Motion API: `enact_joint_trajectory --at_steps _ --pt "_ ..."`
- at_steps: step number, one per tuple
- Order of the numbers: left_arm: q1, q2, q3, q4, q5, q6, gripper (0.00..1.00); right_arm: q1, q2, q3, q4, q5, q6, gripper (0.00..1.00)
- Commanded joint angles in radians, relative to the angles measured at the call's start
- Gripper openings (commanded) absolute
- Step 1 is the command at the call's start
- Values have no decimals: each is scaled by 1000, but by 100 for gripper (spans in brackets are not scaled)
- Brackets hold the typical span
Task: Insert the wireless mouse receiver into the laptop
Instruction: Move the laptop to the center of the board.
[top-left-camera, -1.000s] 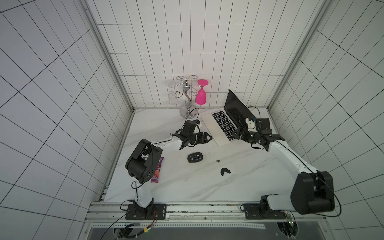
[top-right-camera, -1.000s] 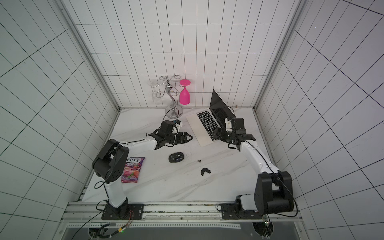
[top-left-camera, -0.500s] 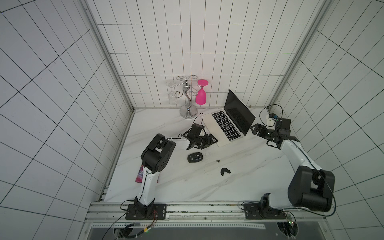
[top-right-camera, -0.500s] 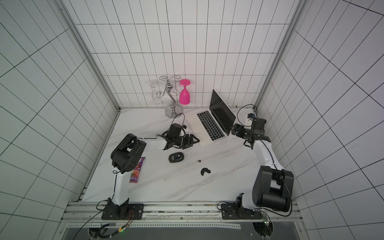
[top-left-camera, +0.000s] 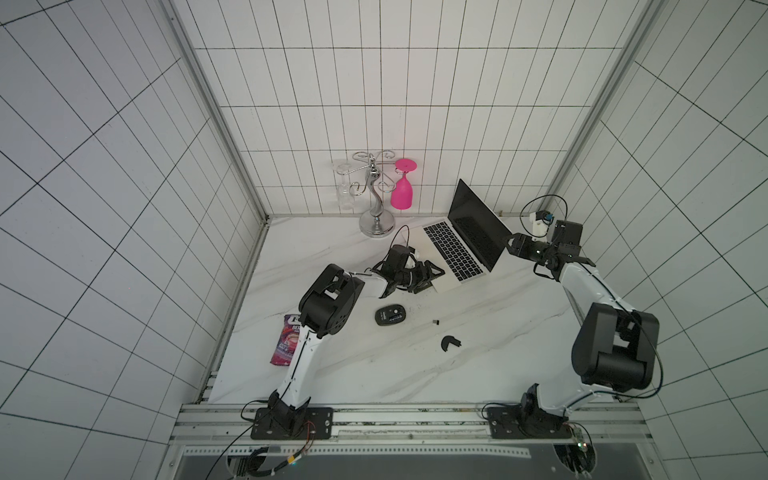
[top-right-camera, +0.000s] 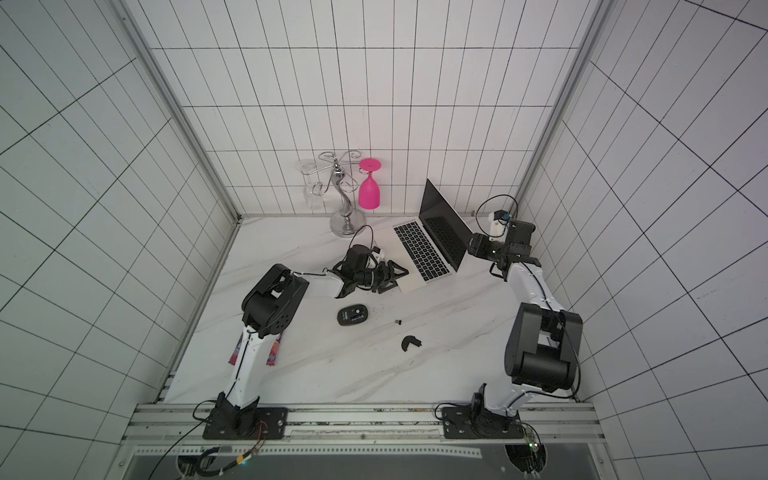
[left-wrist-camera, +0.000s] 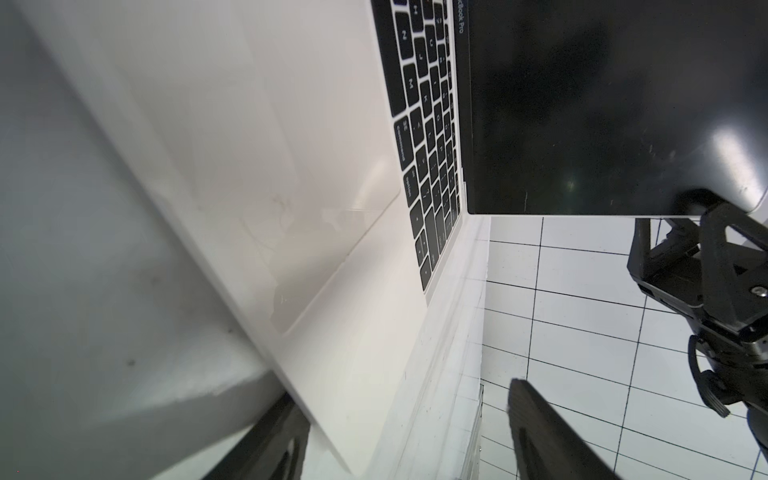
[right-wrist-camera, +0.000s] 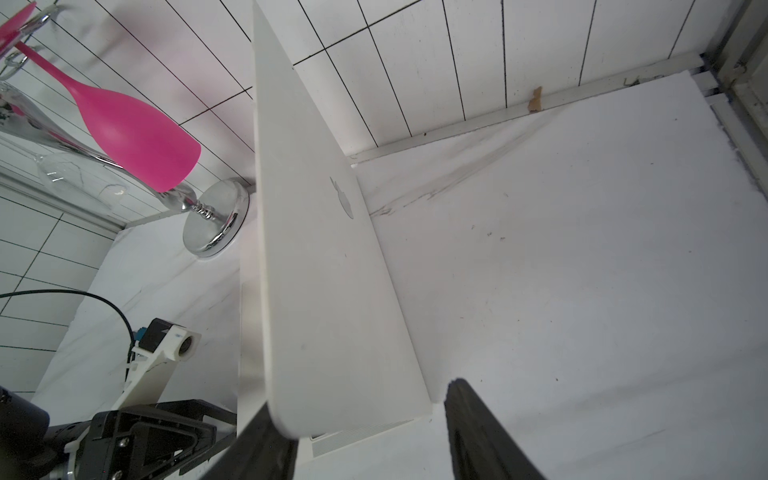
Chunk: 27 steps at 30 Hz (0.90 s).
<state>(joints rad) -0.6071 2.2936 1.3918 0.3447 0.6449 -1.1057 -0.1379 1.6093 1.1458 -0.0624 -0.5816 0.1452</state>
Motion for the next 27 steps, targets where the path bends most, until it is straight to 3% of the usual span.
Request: enact_joint_trajectory --at_steps 1,6,11,14,21,27 --pt "-9 73 -5 62 -47 -68 76 -7 22 24 16 -48 -15 58" --pt "-17 99 26 123 -68 -98 63 -7 28 17 18 -74 -6 58" --pt "-27 95 35 129 -95 -107 28 -8 -12 -25 20 -27 12 63" --pt "-26 45 -32 144 -129 -95 13 -8 -62 -68 13 10 35 68" --pt "4 -114 -306 252 -185 -150 1 23 -209 -192 -18 43 96 70" --pt "62 -256 -526 338 -223 -196 0 111 -300 -258 -70 76 85 71"
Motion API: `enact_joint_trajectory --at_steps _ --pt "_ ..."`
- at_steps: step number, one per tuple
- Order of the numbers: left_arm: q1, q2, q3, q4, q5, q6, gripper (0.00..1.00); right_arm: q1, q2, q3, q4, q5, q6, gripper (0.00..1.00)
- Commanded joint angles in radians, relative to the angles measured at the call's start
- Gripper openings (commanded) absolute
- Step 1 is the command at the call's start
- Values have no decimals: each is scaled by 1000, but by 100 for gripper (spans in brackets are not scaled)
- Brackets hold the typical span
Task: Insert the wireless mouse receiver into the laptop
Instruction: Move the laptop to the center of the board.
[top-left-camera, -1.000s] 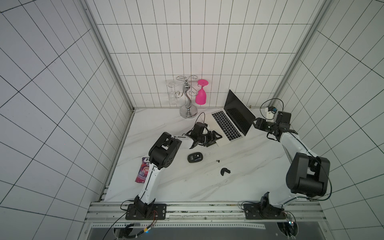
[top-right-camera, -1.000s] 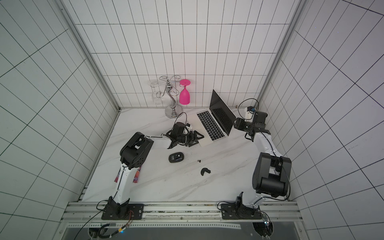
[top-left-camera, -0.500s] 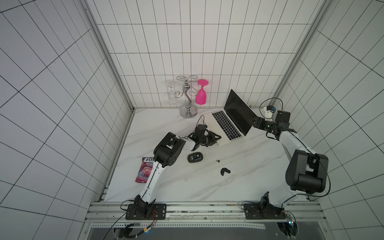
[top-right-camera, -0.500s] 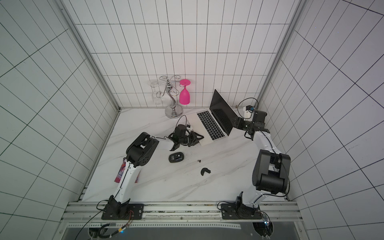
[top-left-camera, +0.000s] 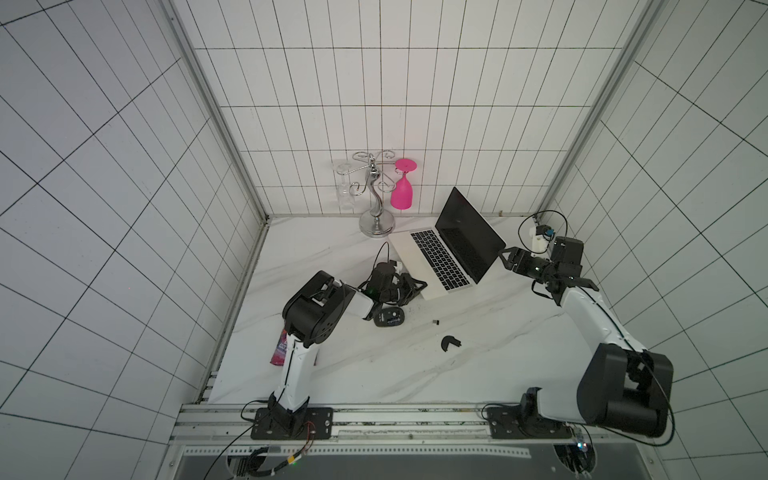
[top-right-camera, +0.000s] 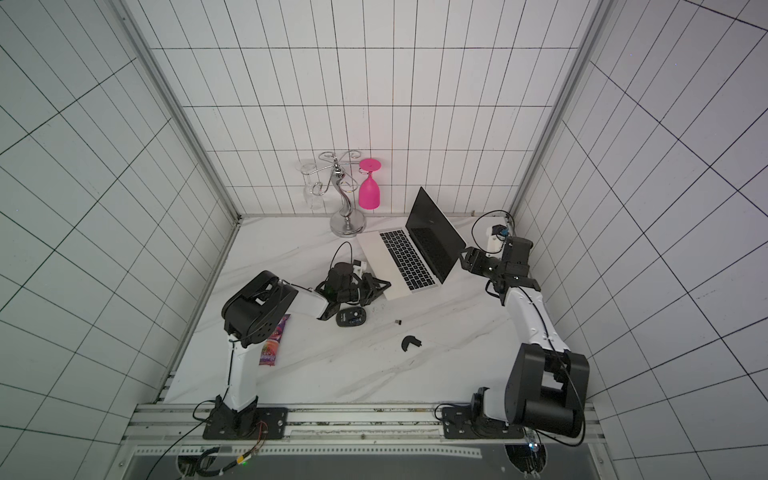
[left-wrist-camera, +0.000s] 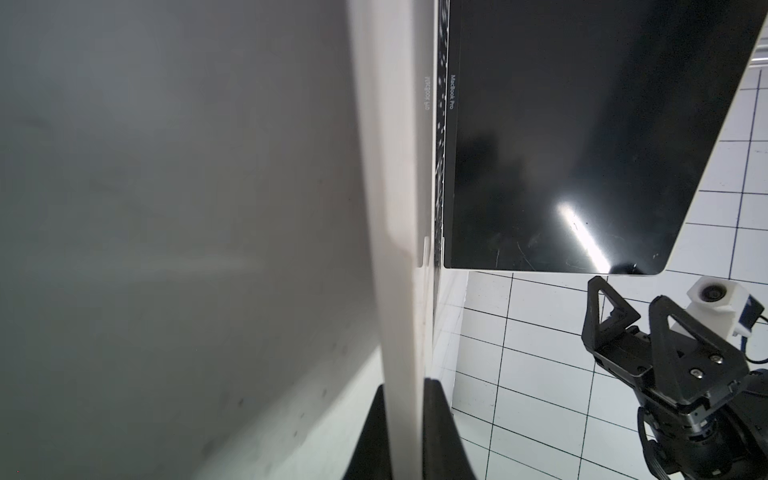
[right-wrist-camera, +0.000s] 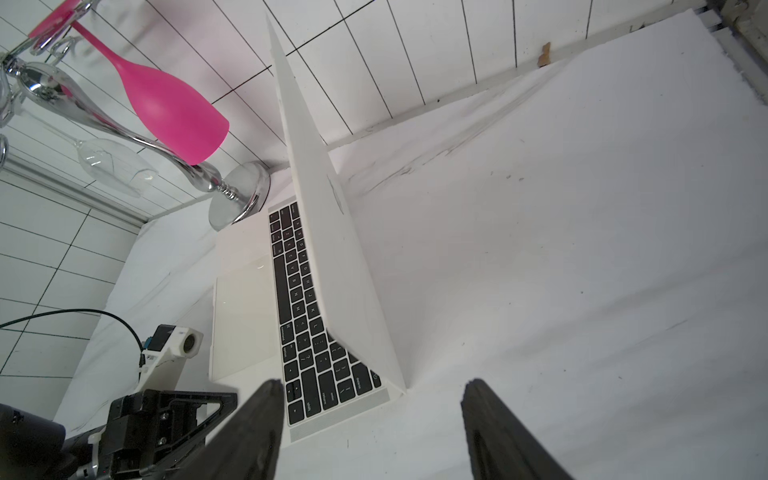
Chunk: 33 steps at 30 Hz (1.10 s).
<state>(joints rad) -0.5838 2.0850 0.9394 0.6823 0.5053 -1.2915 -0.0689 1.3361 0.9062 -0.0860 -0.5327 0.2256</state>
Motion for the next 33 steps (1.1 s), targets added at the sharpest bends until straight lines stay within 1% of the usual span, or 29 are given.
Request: enact_joint_trajectory --at_steps 1,7,11,14,16,17,19,21,22,27,30,33 --pt "52 -70 -106 6 -85 -15 0 59 -36 -23 -51 33 3 71" --pt "126 -117 -222 34 -49 -40 0 126 -64 -30 -84 48 1 71" --pt "156 -144 -298 63 -33 -53 0 164 -79 -27 -124 50 4 71" --pt "179 -174 -340 45 -32 -39 0 212 -88 -15 -195 67 -16 71" --pt "199 -188 -358 36 -25 -25 0 252 -91 0 -255 79 -54 71" --pt "211 -194 -365 27 -23 -15 2 276 -92 10 -291 83 -86 71" --pt "239 -209 -381 10 -19 6 11 330 -85 38 -371 100 -161 71" --pt "268 -221 -394 -8 -11 28 25 390 -70 61 -425 130 -229 69" --pt "284 -233 -400 -37 -4 48 35 431 -57 69 -442 134 -264 69" --pt "324 -298 -407 -155 7 150 58 577 21 111 -560 141 -498 61" --pt "336 -371 -398 -267 -30 259 65 635 79 126 -606 182 -617 58" --pt "331 -438 -347 -422 -81 412 67 673 140 132 -615 228 -703 54"
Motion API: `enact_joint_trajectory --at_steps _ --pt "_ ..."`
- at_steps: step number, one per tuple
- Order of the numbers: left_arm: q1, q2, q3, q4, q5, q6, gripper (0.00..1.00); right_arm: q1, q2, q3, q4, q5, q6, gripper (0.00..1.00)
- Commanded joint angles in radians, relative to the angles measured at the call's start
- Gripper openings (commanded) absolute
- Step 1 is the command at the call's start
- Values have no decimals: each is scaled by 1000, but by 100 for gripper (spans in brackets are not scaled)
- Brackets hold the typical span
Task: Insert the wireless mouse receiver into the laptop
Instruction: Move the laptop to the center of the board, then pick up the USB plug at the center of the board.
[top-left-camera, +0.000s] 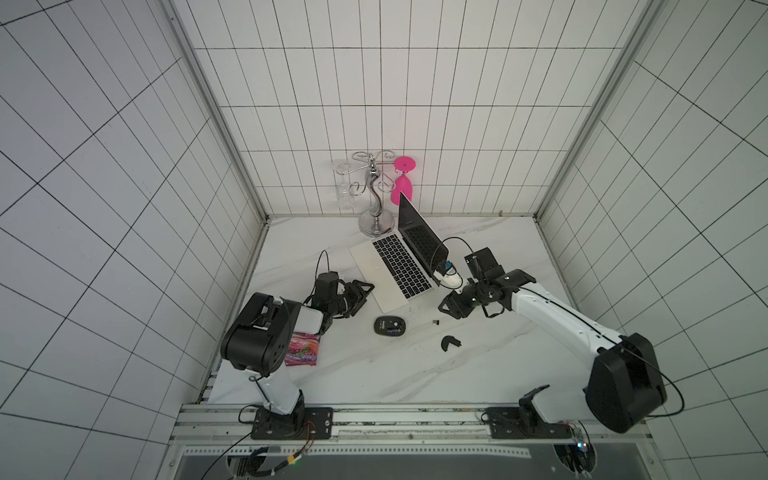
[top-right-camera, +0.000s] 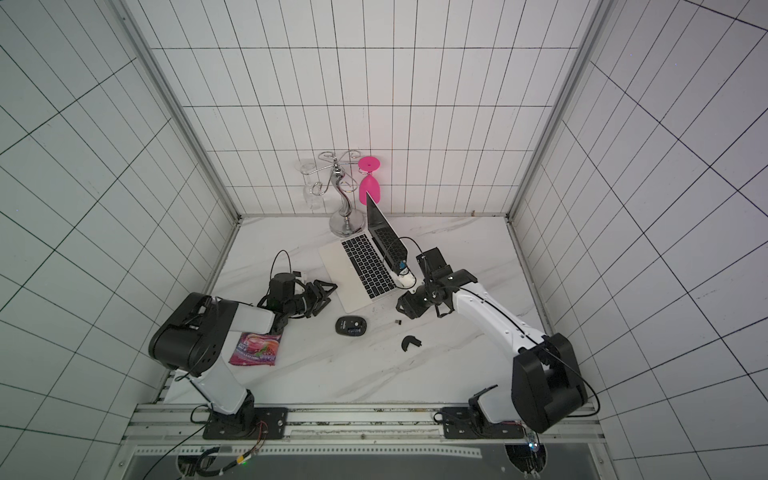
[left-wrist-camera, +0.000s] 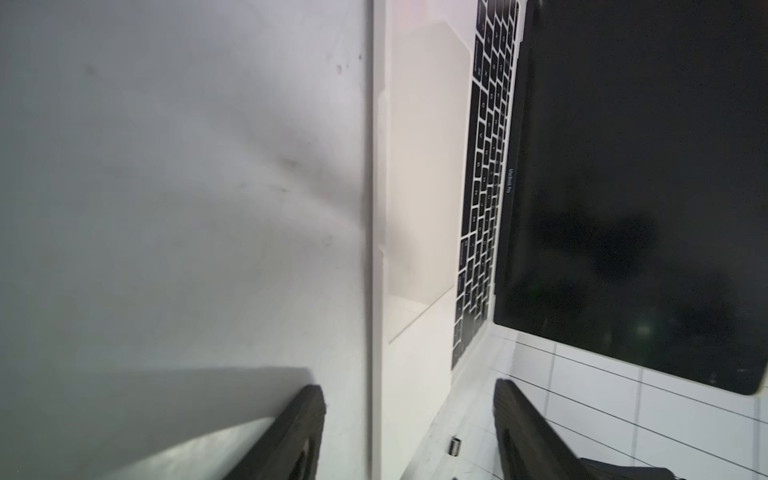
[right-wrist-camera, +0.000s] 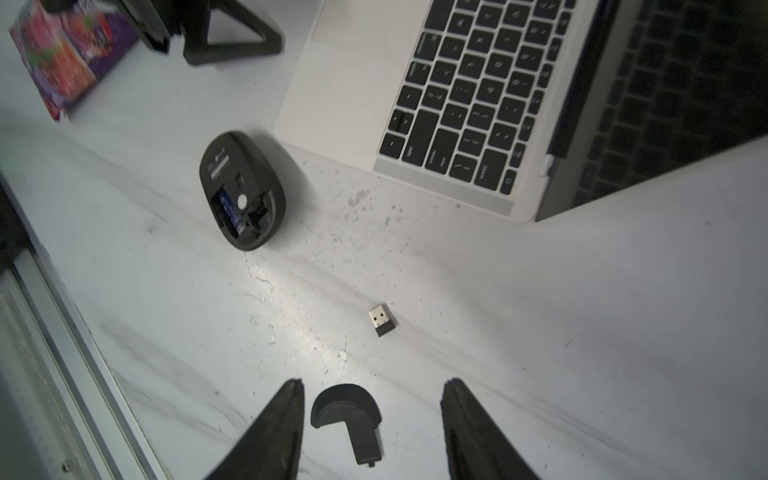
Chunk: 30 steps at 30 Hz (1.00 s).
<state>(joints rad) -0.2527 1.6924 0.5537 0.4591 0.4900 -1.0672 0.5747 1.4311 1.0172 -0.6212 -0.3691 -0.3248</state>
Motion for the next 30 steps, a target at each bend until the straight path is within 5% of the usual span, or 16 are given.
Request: enact_joint_trajectory --at_steps 1,10,30 --pt "-4 -60 64 -247 -73 236 67 38 72 24 -79 78 -168 53" --pt "-131 -42 216 -328 -85 375 57 63 219 40 -33 89 -285 45" --pt "-134 129 308 -311 0 363 48 100 351 77 -29 136 -370 35"
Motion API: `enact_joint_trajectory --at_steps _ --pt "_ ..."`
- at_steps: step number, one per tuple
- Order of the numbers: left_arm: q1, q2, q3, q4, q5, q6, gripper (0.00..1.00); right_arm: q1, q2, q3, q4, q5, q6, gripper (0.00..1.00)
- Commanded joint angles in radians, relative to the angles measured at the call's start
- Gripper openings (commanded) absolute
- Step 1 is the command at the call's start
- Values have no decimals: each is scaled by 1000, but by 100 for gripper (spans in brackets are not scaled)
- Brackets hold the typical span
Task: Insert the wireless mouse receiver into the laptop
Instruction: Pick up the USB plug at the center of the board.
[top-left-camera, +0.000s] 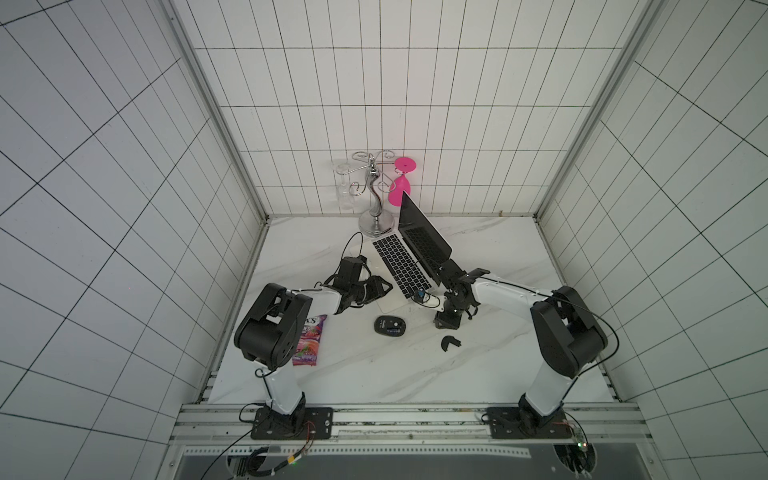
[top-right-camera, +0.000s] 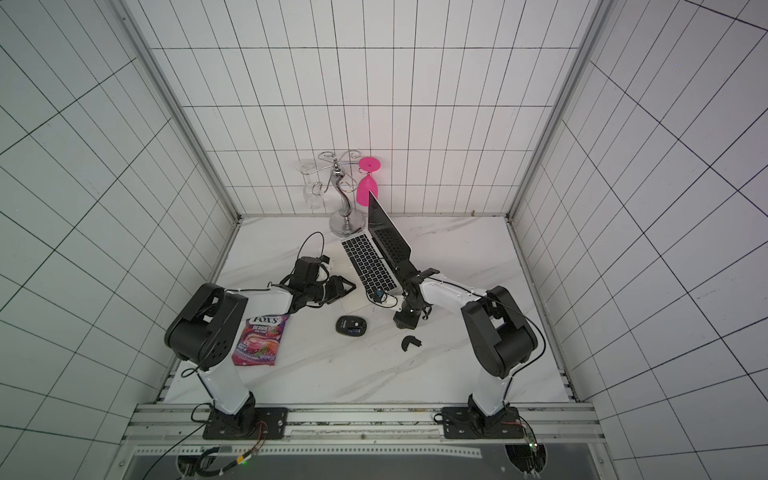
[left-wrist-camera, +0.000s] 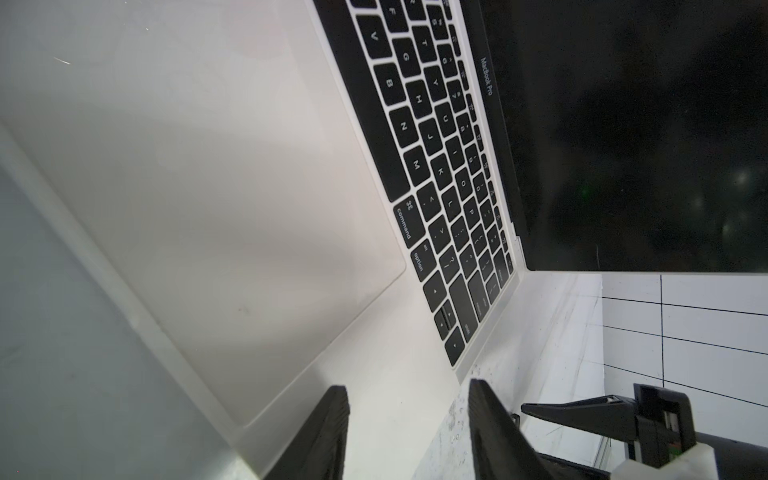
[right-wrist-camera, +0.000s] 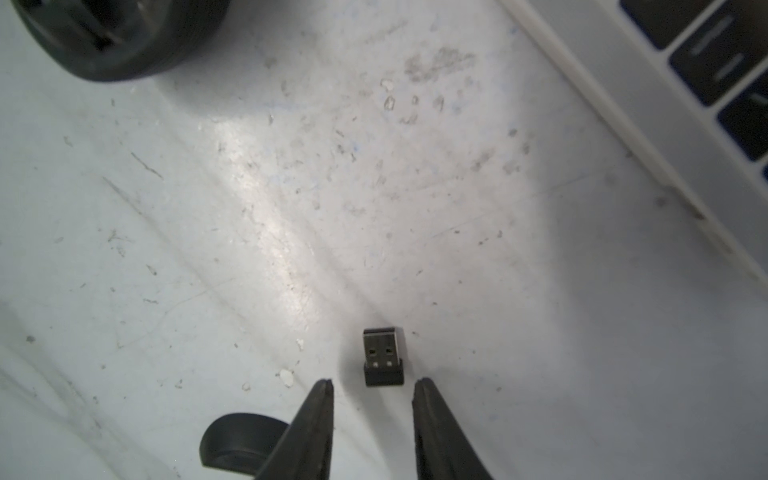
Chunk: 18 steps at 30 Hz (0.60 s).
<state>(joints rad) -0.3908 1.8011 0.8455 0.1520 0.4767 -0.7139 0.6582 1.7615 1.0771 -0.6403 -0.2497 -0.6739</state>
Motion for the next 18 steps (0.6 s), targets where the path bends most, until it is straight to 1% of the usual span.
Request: enact_joint_trajectory --at_steps 1,11,14,18 --pt "5 23 17 -2 16 7 48 20 24 16 -10 23 -22 34" --pt "9 31 8 9 24 0 46 47 60 0 4 102 -21 26" --pt "9 29 5 10 24 1 46 51 71 2 7 109 -12 24" --pt "10 30 4 11 23 1 46 64 79 -12 14 136 -8 25"
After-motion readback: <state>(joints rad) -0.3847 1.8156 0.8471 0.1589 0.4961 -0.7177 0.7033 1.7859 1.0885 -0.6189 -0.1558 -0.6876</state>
